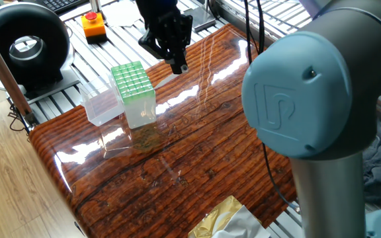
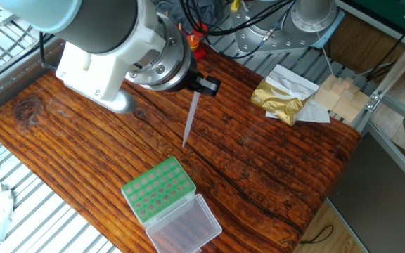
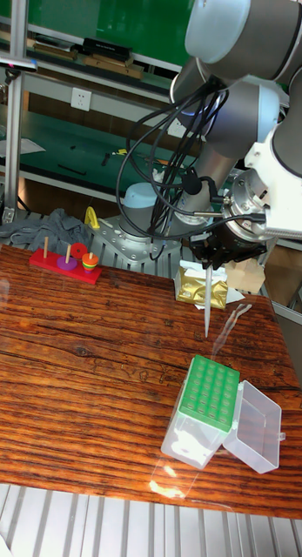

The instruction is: Insert a large pipette tip into the holder for large pipette tips

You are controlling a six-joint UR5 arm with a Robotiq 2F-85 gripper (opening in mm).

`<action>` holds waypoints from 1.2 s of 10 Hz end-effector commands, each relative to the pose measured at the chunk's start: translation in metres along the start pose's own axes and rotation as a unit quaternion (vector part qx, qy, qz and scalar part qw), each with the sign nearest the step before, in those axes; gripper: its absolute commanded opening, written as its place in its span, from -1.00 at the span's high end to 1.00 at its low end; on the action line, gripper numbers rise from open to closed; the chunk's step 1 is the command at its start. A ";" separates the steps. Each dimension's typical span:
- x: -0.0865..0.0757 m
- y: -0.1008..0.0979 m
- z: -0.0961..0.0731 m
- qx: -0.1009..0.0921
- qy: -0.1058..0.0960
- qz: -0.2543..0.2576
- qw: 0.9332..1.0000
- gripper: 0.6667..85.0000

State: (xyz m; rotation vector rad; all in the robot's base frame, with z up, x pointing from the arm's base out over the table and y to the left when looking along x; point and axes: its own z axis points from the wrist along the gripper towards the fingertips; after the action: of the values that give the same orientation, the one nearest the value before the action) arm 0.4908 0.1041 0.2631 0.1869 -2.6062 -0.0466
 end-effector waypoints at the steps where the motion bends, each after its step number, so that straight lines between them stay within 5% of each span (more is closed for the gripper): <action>1: 0.000 0.003 -0.005 -0.002 0.009 0.000 1.000 0.99; 12: -0.013 -0.004 -0.015 0.018 -0.001 -0.013 1.000 0.99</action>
State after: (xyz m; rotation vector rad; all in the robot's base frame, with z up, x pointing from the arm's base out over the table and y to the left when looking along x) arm 0.5073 0.1035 0.2669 0.2125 -2.5987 -0.0105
